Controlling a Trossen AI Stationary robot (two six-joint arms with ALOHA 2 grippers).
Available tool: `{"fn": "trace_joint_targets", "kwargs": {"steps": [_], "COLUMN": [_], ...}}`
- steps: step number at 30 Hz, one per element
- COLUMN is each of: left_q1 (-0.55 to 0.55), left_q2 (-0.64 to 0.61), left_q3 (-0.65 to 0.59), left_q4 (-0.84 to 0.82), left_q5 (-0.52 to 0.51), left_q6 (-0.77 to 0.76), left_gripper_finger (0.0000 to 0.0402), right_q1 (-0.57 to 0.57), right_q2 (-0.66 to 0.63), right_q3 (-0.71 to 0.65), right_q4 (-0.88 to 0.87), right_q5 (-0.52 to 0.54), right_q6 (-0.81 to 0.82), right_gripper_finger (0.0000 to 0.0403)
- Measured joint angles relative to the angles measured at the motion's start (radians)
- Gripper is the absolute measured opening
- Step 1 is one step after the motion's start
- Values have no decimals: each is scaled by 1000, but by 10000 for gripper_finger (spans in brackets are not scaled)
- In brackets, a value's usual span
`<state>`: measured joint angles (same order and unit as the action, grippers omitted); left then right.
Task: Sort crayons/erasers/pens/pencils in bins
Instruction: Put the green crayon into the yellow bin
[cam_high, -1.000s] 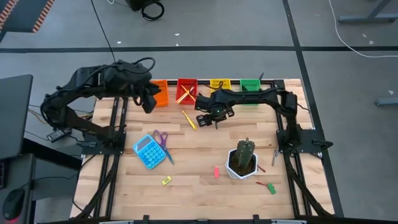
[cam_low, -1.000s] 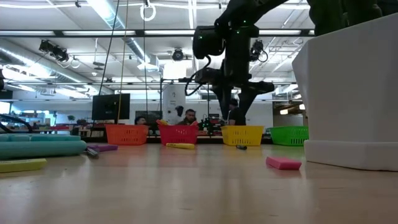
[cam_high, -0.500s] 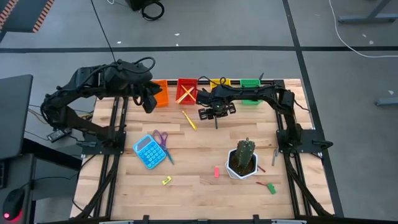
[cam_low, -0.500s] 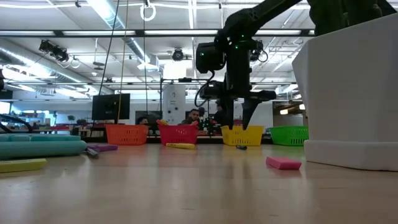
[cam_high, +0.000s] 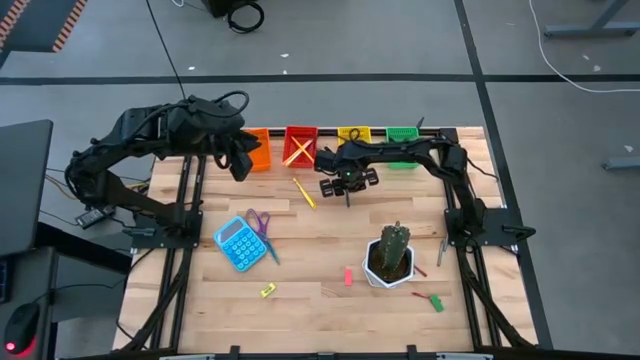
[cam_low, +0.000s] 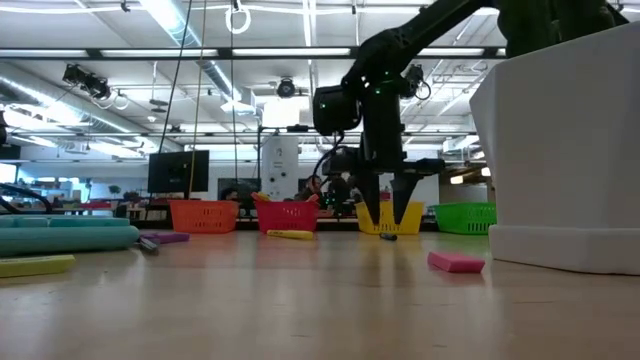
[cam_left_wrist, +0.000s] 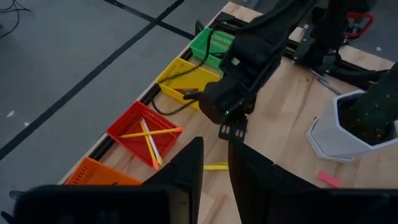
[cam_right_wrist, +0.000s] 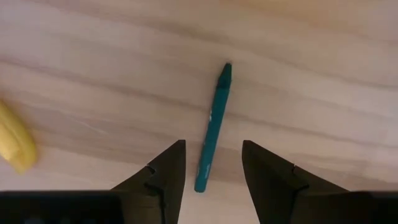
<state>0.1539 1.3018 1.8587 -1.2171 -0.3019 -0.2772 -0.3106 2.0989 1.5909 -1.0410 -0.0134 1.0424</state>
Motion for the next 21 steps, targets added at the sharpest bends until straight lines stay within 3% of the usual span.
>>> {"fn": "trace_joint_targets", "kwargs": {"steps": [5,11,21], "left_q1": [0,0,0], "left_q2": [0,0,0], "left_q3": [0,0,0], "left_q4": [2,1,1], "left_q5": [-10,-11,-12], "left_q6": [-29,-33,-34], "left_gripper_finger": [85,83,83], "right_q1": [-1,2,-2], "right_q2": [33,36,36], "right_q3": [0,0,-2], "right_q4": [4,15,25], "right_q5": [-40,-5,6], "right_q6": [1,1,-13], "right_gripper_finger": [163,160,89]}}
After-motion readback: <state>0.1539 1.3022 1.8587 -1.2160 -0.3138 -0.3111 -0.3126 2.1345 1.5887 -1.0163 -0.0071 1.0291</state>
